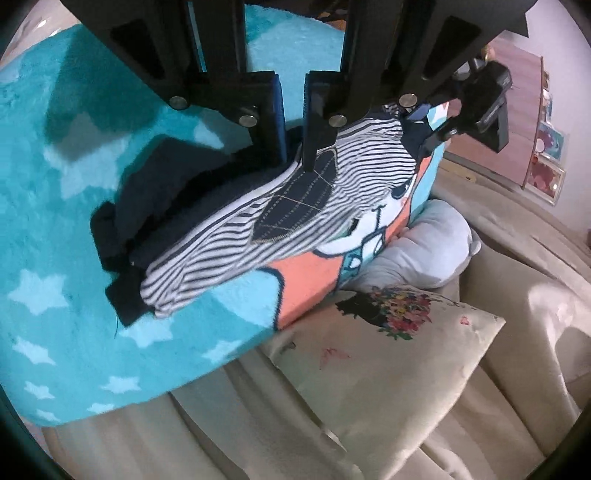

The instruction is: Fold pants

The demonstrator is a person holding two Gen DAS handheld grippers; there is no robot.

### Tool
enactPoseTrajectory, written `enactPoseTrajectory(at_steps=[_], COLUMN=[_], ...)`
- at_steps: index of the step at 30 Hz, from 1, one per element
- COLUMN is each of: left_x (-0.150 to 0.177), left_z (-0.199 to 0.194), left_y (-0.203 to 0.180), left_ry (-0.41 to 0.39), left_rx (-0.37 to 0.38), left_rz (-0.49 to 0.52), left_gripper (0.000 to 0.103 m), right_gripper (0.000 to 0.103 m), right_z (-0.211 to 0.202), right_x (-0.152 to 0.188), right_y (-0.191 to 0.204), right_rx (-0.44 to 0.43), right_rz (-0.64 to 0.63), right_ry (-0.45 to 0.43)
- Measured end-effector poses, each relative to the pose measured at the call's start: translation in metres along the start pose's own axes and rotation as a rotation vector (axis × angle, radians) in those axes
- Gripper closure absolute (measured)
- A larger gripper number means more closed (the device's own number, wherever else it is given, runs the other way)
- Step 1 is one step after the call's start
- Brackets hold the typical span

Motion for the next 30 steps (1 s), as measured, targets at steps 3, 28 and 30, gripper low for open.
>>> enactPoseTrajectory(at_steps=[3,28,30], left_x=[0.000,-0.004,-0.004], left_z=[-0.001,-0.089,-0.094], left_y=[-0.001,0.033,0.033], left_ry=[-0.001,-0.207,-0.216], left_rx=[-0.032,-0.128,-0.122], left_rz=[0.009,-0.021,-0.014], left_gripper=[0.066,0.069,0.062], right_gripper=[0.093,0.047,0.081], right_z=[-0.003,0.122,0.136], right_x=[-0.002,0.107,0.109], right_y=[-0.001,0.191,0.190], right_rx=[0.000,0.127,0.153], right_rz=[-0.005,-1.077,-1.080], right_ry=[-0.001,0.108,0.137])
Point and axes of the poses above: each gripper's, at about its wrist camera, not at the fingertips, and z roughly the way its jaws point, y to its left, x to its underside, the point moved 3 cm from there along z, roughly the way its jaws point, and after that the axes turned 5 degrees about x, right-handed, at the moved point
